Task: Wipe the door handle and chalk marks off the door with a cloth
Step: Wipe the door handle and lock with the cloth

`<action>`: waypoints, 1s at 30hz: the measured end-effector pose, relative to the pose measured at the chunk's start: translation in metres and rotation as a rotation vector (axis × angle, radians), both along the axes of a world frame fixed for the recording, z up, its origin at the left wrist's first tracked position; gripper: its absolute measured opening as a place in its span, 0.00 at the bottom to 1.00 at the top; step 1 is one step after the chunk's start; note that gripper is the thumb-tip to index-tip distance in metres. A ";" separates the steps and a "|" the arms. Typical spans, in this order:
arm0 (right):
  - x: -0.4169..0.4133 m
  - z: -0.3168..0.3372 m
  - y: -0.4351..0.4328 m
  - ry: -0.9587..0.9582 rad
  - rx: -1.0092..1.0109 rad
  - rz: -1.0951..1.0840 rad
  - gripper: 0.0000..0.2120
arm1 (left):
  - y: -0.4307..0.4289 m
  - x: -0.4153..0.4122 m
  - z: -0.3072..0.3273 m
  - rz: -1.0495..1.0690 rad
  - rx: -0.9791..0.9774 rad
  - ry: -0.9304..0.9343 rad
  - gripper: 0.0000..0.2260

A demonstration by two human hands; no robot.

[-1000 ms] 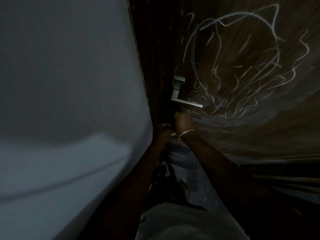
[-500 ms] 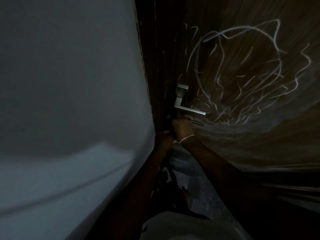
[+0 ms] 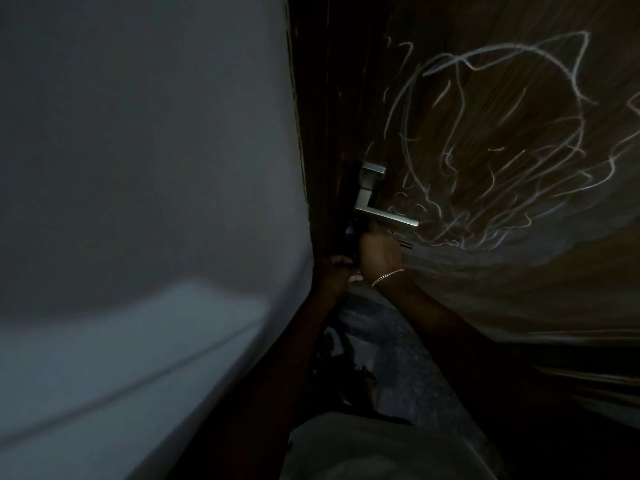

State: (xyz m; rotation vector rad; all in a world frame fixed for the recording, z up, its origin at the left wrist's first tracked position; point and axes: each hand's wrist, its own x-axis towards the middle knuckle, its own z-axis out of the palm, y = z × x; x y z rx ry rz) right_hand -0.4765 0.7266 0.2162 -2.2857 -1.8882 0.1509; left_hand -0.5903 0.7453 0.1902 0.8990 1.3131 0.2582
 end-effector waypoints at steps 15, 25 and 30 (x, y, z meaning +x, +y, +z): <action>0.013 0.008 -0.002 0.130 -0.042 -0.090 0.08 | -0.007 0.002 0.001 0.151 -0.042 -0.115 0.14; 0.030 0.002 -0.030 0.405 -0.044 -0.061 0.10 | -0.005 0.007 -0.005 0.148 -0.032 -0.179 0.16; 0.015 -0.001 -0.024 0.338 -0.036 -0.094 0.08 | -0.006 0.003 -0.005 0.111 -0.009 -0.090 0.13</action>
